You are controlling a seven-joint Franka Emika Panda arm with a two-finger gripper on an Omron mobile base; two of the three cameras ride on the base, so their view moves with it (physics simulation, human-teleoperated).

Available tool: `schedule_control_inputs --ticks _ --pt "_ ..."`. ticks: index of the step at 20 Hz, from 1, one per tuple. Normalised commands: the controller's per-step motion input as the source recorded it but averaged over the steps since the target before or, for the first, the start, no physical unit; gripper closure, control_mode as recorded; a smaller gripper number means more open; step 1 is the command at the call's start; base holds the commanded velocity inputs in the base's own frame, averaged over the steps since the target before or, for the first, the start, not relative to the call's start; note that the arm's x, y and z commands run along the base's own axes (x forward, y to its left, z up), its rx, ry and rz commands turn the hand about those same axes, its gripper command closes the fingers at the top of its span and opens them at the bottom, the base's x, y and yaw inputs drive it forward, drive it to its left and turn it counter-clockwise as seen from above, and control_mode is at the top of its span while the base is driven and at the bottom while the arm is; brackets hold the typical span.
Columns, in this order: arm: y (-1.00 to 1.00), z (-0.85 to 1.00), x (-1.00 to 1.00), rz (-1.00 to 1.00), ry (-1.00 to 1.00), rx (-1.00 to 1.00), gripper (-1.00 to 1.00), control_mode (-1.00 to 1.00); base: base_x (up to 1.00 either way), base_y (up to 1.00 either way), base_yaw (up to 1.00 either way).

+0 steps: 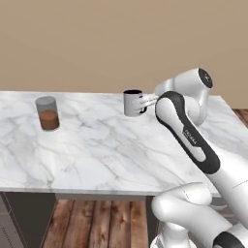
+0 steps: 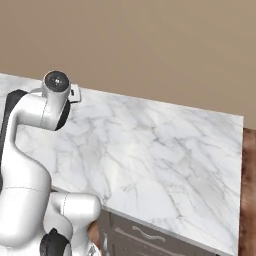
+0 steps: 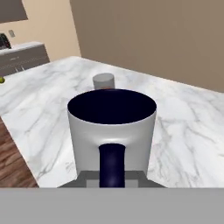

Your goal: Open the cabinet directly in front. Then move the wine and the mug to the dining counter with the jar on it.

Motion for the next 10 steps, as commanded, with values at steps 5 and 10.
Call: schedule_control_inputs --ticks 5,10 --pt "0.12 -0.50 -0.09 0.06 0.00 -0.03 1.00 -1.00 0.00 0.00 0.00" --pt "0.37 -0.99 -0.14 0.18 0.00 -0.03 1.00 -1.00 0.00 0.00 0.00"
